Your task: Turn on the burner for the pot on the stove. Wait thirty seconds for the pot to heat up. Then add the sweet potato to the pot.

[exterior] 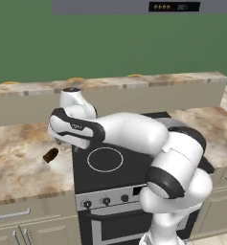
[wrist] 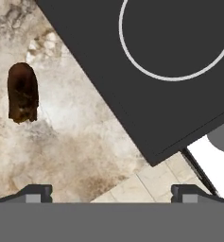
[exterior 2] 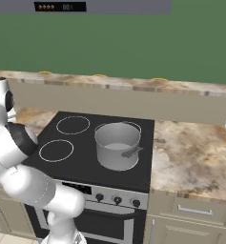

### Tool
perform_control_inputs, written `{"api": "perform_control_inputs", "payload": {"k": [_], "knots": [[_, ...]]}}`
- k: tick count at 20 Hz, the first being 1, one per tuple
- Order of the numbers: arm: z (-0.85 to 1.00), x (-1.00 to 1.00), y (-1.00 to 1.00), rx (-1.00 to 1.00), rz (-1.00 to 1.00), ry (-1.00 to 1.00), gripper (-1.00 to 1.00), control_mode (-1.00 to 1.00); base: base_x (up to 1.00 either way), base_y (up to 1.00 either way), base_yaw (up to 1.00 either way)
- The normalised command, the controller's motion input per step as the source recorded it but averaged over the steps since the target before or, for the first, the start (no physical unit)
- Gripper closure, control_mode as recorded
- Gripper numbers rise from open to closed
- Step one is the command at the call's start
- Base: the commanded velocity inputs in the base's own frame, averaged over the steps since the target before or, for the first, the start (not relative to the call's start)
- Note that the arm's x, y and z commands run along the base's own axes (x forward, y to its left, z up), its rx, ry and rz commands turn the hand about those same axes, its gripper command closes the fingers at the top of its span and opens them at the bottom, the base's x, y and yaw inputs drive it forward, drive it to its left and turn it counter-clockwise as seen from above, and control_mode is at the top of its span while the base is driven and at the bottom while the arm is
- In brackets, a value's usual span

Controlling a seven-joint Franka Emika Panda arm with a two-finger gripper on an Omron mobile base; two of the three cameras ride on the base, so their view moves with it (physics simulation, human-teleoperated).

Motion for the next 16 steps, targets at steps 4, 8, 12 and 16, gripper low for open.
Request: {"api": "perform_control_inputs", "payload": {"k": [4, 8, 12, 16], "knots": [[-0.12, 0.25, 0.08, -0.07, -0.07, 0.00, -1.00, -1.00, 0.00, 0.00, 0.00], [-0.16, 0.23, 0.07, -0.04, -0.05, 0.00, -1.00, -1.00, 0.00, 0.00, 0.00], [-0.22, 0.26, 0.14, -0.01, -0.02, 0.00, -1.00, -1.00, 0.00, 0.00, 0.00], [-0.25, 0.30, 0.21, 0.00, 0.00, 0.00, -1.00, -1.00, 0.00, 0.00, 0.00]]}}
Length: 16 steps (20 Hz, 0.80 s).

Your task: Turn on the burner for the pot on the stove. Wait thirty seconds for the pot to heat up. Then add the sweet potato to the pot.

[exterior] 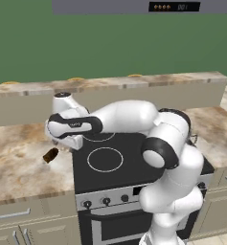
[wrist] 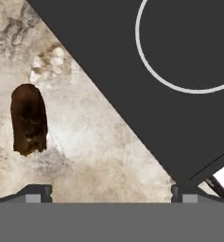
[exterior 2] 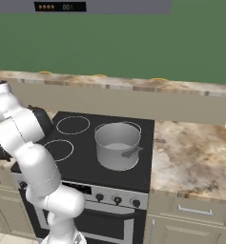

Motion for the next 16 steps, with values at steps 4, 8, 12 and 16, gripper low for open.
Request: {"api": "perform_control_inputs", "payload": {"k": [4, 8, 12, 16], "knots": [[-0.27, 0.24, 0.20, 0.00, 0.00, 0.00, -1.00, -1.00, 0.00, 0.00, 0.00], [-0.17, 0.26, 0.23, 0.00, 0.00, 0.00, -1.00, -1.00, 0.00, 0.00, 0.00], [-0.11, 0.22, 0.17, 0.00, 0.00, 0.00, -1.00, -1.00, 0.00, 0.00, 0.00], [-0.18, 0.20, 0.01, 0.00, 0.00, 0.00, -1.00, -1.00, 0.00, 0.00, 0.00]]}}
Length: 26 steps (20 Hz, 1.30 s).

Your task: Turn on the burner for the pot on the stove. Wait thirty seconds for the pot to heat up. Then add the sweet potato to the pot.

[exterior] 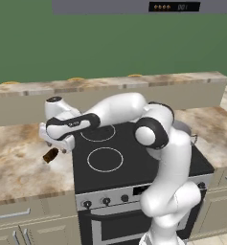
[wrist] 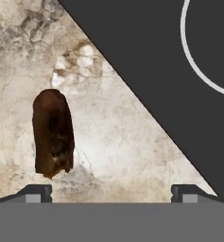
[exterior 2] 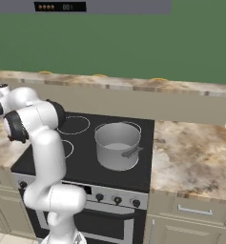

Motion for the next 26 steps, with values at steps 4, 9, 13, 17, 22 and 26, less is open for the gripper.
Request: {"api": "perform_control_inputs", "payload": {"k": [4, 9, 13, 17, 22, 26], "knots": [[-0.27, 0.17, 0.00, 0.00, 0.00, 0.00, -1.00, -1.00, 0.00, 0.00, 0.00], [-0.27, 0.11, 0.00, 0.00, 0.00, 0.00, -1.00, -1.00, 0.00, 0.00, 0.00], [-0.19, 0.08, 0.00, 0.00, 0.00, 0.00, -1.00, -1.00, 0.00, 0.00, 0.00], [-0.19, 0.14, 0.00, 0.00, 0.00, 0.00, -1.00, -1.00, 0.00, 0.00, 0.00], [-0.18, 0.19, 0.00, 0.00, 0.00, 0.00, -1.00, -1.00, 0.00, 0.00, 0.00], [-0.20, 0.23, 0.08, 0.03, 0.00, 0.00, -1.00, -1.00, 0.00, 0.00, 0.00]]}}
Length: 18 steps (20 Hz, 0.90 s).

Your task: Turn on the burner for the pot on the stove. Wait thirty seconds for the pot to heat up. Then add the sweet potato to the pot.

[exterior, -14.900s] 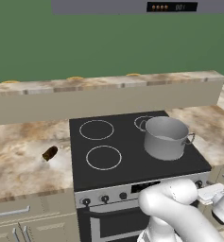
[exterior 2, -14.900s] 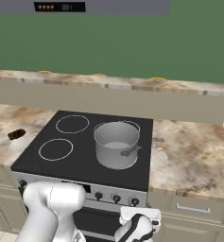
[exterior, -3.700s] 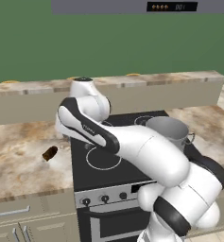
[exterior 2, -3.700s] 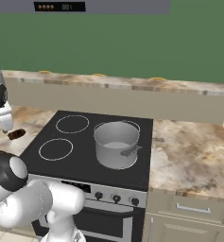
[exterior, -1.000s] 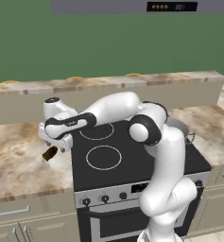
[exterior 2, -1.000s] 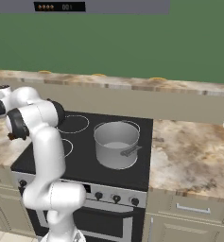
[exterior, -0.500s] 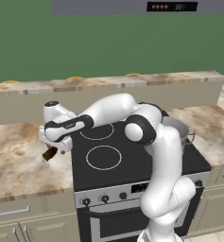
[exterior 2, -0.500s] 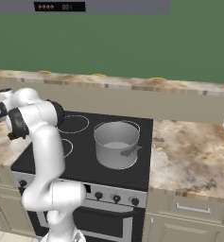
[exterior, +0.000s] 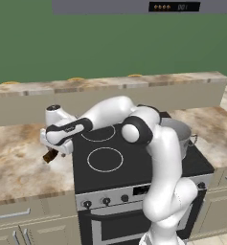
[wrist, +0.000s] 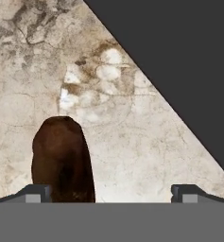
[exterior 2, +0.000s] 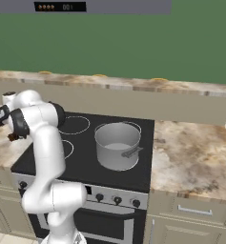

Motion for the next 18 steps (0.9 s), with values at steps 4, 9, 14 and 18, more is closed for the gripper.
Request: {"api": "perform_control_inputs", "payload": {"k": [4, 9, 14, 18], "knots": [[-0.13, 0.18, 0.12, 0.06, 0.00, 0.00, -1.00, -1.00, 0.00, 0.00, 0.00], [-0.07, 0.10, 0.10, 0.05, 0.00, 0.00, -1.00, -1.00, 0.00, 0.00, 0.00], [-0.14, 0.04, 0.04, 0.01, 0.00, 0.00, -1.00, -1.00, 0.00, 0.00, 0.00], [-0.20, 0.00, 0.07, 0.00, 0.00, 0.00, -1.00, -1.00, 0.00, 0.00, 0.00]]}}
